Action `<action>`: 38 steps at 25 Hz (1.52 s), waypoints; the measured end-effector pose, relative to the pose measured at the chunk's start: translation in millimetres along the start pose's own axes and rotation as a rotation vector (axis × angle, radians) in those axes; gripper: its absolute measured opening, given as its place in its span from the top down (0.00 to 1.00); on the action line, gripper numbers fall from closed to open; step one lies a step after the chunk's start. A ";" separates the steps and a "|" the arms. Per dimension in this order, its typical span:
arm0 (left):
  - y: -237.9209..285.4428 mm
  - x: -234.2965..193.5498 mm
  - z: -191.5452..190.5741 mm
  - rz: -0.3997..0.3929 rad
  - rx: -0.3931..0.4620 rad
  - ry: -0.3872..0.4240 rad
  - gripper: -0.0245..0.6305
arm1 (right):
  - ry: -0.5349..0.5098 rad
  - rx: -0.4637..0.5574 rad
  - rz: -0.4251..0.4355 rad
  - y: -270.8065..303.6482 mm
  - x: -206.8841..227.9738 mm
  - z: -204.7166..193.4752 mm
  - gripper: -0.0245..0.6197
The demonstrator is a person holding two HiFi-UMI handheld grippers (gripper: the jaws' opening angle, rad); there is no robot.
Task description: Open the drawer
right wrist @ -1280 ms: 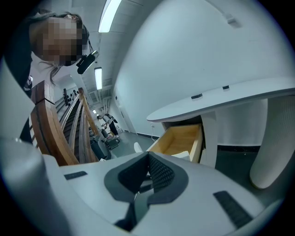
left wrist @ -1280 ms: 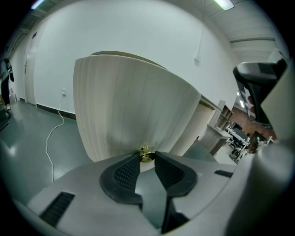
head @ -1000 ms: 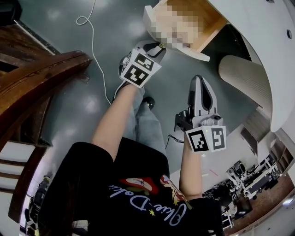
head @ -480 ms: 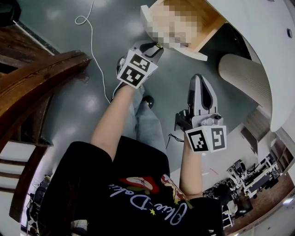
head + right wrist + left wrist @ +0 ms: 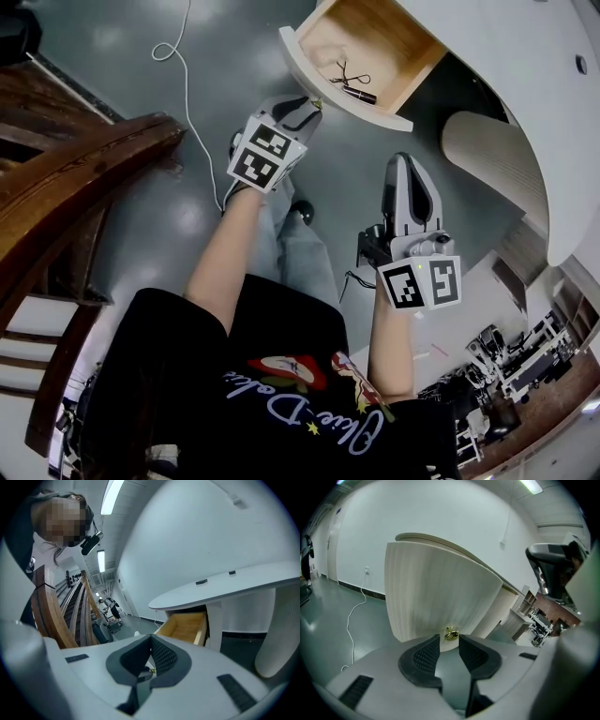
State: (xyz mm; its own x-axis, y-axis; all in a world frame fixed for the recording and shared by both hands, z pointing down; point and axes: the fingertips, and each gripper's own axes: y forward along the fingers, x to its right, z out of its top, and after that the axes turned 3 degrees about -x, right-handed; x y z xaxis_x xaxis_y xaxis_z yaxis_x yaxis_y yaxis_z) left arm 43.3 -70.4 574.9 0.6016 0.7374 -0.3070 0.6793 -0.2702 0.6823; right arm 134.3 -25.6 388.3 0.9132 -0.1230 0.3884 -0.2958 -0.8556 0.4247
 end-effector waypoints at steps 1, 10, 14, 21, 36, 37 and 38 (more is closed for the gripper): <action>-4.4 -1.7 1.5 0.007 0.010 -0.009 0.78 | -0.005 0.001 0.001 0.6 -0.6 2.9 0.96; -65.6 -12.5 42.8 0.094 0.117 -0.032 0.87 | -0.050 0.033 0.005 -3.5 -7.7 36.6 0.96; -98.0 -7.3 68.9 0.088 0.160 0.024 0.95 | -0.062 0.049 -0.001 -13.6 -12.4 52.2 0.96; -146.8 16.5 109.4 0.064 0.163 0.185 0.96 | -0.087 0.075 -0.010 -37.7 -19.7 78.3 0.96; -215.8 106.8 211.5 0.054 0.300 0.213 0.95 | -0.167 0.134 0.125 -89.8 -49.4 148.1 0.96; -218.5 114.5 216.5 0.053 0.309 0.224 0.96 | -0.172 0.141 0.127 -94.5 -49.3 154.2 0.96; -221.0 122.1 220.9 0.051 0.317 0.231 0.95 | -0.178 0.146 0.131 -99.1 -49.1 159.8 0.96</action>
State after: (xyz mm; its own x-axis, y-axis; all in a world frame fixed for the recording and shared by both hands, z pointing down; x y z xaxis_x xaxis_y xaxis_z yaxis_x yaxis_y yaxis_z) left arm 59.5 -57.4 240.1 0.5519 0.8283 -0.0962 0.7688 -0.4608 0.4433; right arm 163.5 -15.1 196.5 0.9086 -0.3129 0.2765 -0.3829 -0.8885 0.2529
